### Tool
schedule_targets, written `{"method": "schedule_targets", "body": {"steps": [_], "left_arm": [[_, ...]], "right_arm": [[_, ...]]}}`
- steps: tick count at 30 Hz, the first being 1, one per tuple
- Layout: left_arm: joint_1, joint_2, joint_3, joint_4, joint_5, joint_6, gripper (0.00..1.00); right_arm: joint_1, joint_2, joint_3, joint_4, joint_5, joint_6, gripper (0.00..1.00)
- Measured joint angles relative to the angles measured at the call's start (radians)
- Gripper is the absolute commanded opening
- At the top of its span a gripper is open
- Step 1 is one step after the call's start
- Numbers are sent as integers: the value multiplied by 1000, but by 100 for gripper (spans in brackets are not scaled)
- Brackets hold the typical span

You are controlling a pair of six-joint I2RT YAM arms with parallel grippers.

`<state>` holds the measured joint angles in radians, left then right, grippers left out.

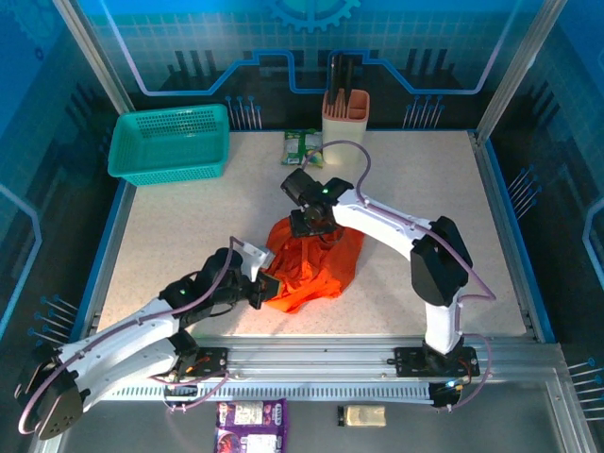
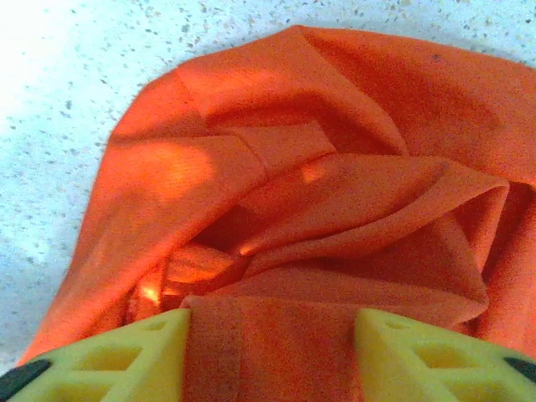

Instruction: Fold the inside-out t-shirt

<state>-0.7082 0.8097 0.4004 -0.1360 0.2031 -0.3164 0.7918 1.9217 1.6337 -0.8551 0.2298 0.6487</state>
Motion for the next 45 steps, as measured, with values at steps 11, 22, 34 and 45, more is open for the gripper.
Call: {"method": "schedule_targets", "body": {"steps": [11,22,34,45], "left_arm": [[0,-2,32,-17,-92,9,0],[29,217,347,-14,-174,117,0],[219,567,1335,-275,172,346,0],[155,561,892,-350,440,366,0]], "right_arm": [[-56,-92,125,-80,72,-94,0],[-139,-307,581,-136,174,-225,0],[-179,-407,224,-40,88,-212,17],[-372,-608,-150,11,-72,-127,44]]}}
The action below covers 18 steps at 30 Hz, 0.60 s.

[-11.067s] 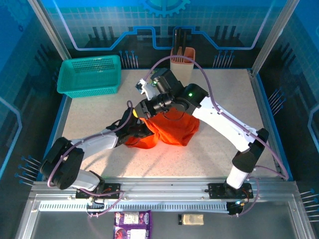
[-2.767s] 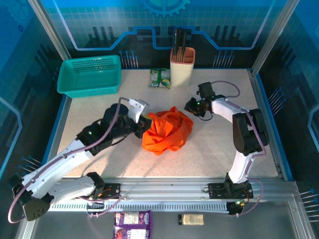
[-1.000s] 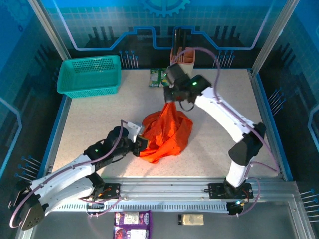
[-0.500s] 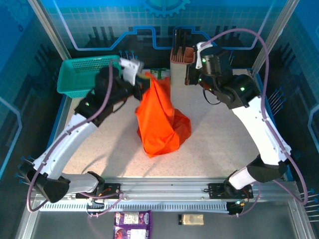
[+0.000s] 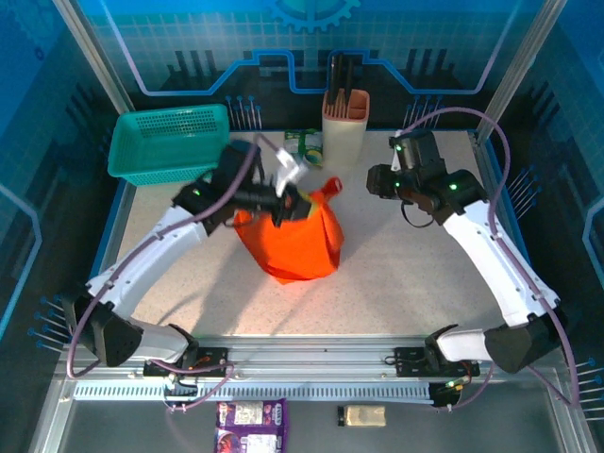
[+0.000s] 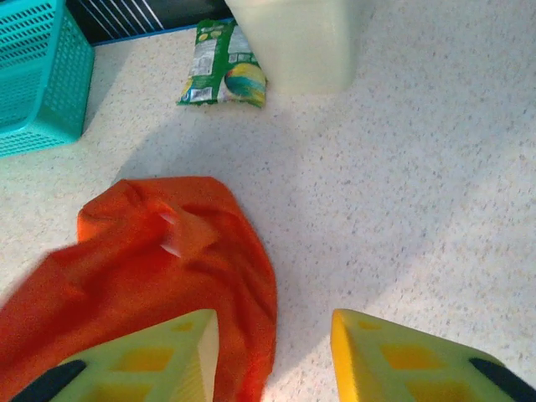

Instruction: Fold the inside-out t-shirt

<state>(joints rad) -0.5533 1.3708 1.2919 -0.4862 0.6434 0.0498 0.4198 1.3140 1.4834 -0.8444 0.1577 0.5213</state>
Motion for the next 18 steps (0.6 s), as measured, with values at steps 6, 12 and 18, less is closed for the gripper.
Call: {"method": "schedule_targets", "body": {"steps": [6,12,18], "left_arm": [[-109,-12,-395,13,-63,-103,0],[-147,-90,-557,87,-110,-212,0],[-148,-109,-558,143,-142,-251,0]], "right_arm": [[1,23,-61,0,-106,2,51],[71,209,-64,-6,-150,-8,59],[89,289,-211,56,-183,29,59]]}}
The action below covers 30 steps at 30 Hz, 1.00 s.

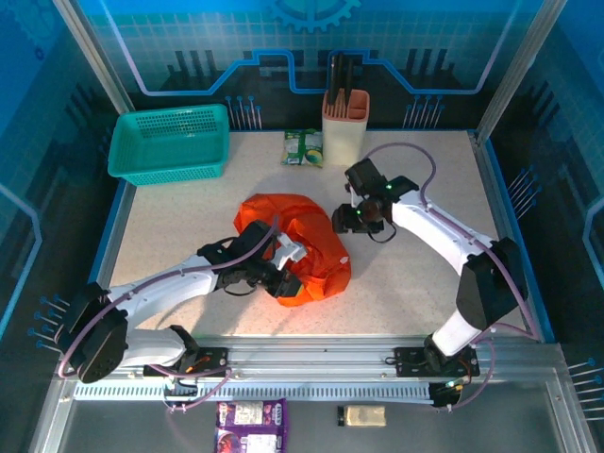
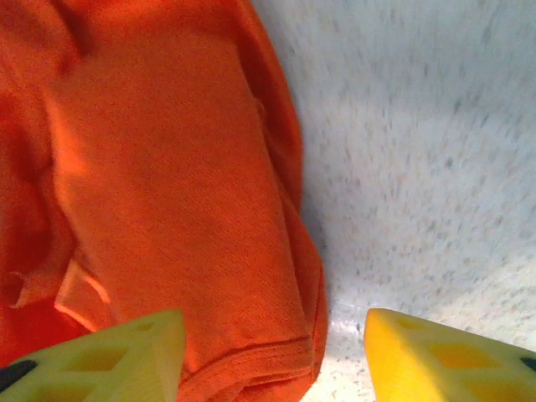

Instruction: Fold the inside-out t-shirt

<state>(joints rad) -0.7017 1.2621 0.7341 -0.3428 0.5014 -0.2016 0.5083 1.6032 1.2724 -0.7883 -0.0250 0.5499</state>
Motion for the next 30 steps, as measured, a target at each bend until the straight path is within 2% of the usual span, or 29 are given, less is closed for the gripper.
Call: {"method": "schedule_targets", "body": {"steps": [6,11,14,19,25,30], "left_arm": [[-1,0,0,9,-16,-10,0],[-1,0,0,9,-19,-10,0],[-1,-3,0,9,-19,-10,0],[-2,-21,0,9,-27,-10,0],[-2,-80,0,9,-56,-10,0],[-2,-110,43,10,-113,-7,0]], "right_arm": [[-31,-6,-245,164,-162,103,57],[-41,-21,-332,283,-238,173,45],[-45,-45,-369,344,-269,208,34],[-55,-85,-378,409,-305,249,0],[-103,-221,-325,374,-301,262,0],[-188,-345,-34,250,-268,223,0]]}}
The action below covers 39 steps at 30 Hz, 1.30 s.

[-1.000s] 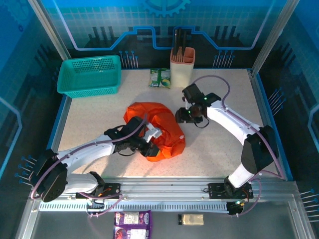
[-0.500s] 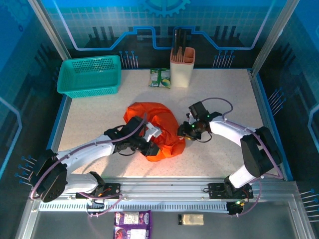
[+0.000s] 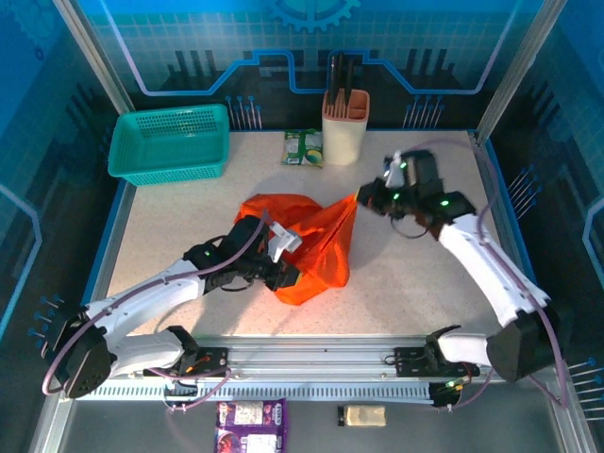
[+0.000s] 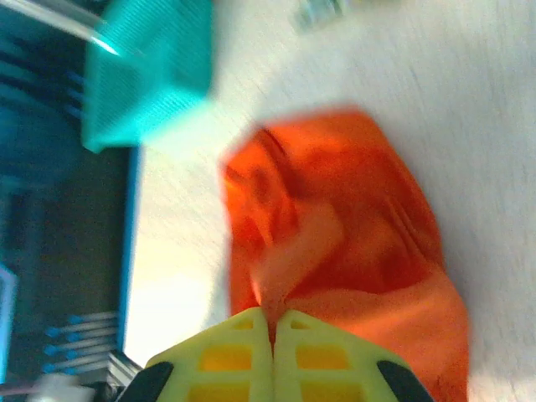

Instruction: Fold the inside-out t-shirt

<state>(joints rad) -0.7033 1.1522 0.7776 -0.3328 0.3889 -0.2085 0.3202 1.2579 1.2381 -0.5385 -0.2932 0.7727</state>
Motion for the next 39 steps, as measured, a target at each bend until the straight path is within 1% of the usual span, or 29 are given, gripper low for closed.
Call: {"method": "schedule_targets", "body": {"steps": [3,6,9,12,14,16,18,20,23,26,29,31,33,35,39], "left_arm": [[0,0,78,43,-34,4,0],[0,0,171,105,-63,11,0],[3,5,276,106,-109,35,0],[43,21,434,12,-136,77,0],[98,28,571,-60,-156,103,0],[149,34,719,-113,-166,128,0],[181,34,839,-131,-168,151,0],[185,30,908,-134,-163,169,0],[183,27,898,-141,-141,190,0],[185,55,807,-136,-125,187,0],[184,110,681,-117,-99,168,0],[181,142,627,-71,-66,148,0],[177,150,619,-35,-41,134,0],[188,139,632,-29,-39,129,0],[263,133,734,-91,-37,134,0]], "right_arm": [[-19,-19,264,-106,19,-52,0],[-19,-19,489,-192,37,-98,0],[-19,-30,606,-215,53,-121,0],[-21,-47,603,-200,61,-122,0],[-23,-55,547,-166,60,-111,0],[-26,-64,454,-120,48,-85,0],[-27,-53,381,-96,42,-59,0],[-27,-27,356,-100,32,-45,0],[-27,2,418,-129,39,-57,0],[-31,32,641,-213,112,-115,0],[-34,37,860,-257,179,-177,0],[-33,23,930,-300,181,-207,0],[-33,9,935,-354,187,-224,0],[-34,8,903,-354,193,-224,0],[-34,12,737,-285,184,-198,0]]}}
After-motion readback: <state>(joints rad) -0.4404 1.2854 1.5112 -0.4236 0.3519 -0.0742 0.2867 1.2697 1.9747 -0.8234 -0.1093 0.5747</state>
